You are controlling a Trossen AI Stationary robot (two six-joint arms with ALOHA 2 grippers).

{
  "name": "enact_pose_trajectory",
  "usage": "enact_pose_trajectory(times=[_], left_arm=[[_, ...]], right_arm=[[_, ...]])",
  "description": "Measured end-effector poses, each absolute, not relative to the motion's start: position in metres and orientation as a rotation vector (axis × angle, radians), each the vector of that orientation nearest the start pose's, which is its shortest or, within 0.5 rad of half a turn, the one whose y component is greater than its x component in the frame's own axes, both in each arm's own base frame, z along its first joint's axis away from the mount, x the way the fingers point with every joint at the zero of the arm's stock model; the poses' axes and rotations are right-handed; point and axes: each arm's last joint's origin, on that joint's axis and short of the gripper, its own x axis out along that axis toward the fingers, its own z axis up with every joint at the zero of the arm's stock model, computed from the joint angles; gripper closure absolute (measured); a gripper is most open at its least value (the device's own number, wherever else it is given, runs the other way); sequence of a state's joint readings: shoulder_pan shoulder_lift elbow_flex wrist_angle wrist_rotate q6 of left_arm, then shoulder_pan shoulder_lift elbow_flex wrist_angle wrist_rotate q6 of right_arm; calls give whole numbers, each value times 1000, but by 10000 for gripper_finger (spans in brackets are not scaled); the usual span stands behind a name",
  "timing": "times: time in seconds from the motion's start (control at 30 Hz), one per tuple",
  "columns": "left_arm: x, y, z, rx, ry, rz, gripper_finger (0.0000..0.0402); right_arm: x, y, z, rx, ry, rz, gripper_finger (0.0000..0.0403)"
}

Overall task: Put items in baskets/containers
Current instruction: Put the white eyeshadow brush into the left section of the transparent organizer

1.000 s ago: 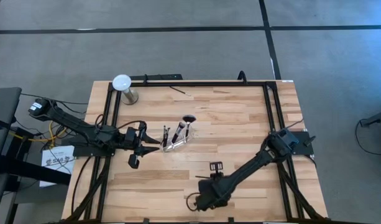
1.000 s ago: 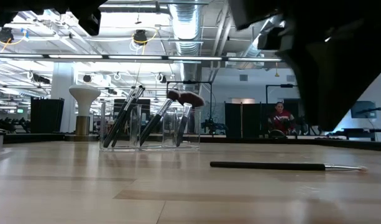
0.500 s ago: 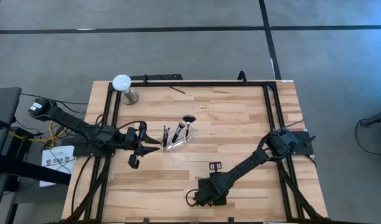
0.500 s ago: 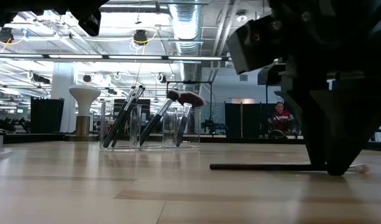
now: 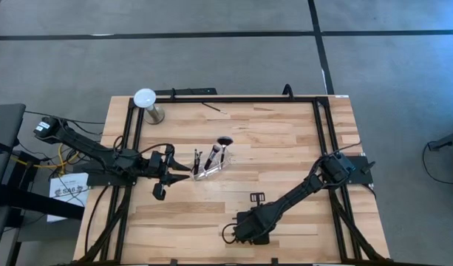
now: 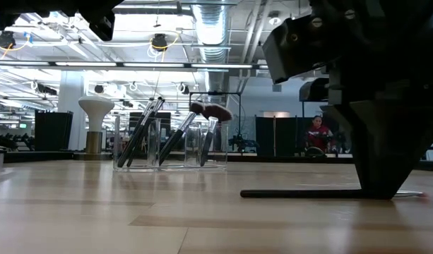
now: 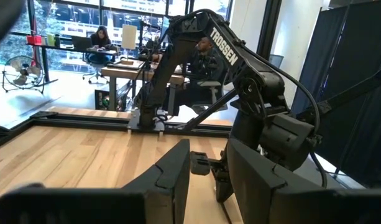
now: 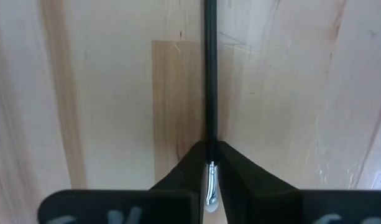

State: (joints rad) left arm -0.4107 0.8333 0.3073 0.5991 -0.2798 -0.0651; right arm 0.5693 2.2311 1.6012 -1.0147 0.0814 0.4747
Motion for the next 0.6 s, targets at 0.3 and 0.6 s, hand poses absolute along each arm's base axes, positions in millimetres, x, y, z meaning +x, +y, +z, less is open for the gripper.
enact_pose_trajectory(times=[0.3, 0.6], left_arm=[[168, -64, 235, -92, -65, -133, 297], [168, -64, 236, -87, -73, -133, 297]], right_arm=[[343, 221, 119, -120, 1582, -59, 367], [334, 239, 151, -215, 1478, -79, 397]])
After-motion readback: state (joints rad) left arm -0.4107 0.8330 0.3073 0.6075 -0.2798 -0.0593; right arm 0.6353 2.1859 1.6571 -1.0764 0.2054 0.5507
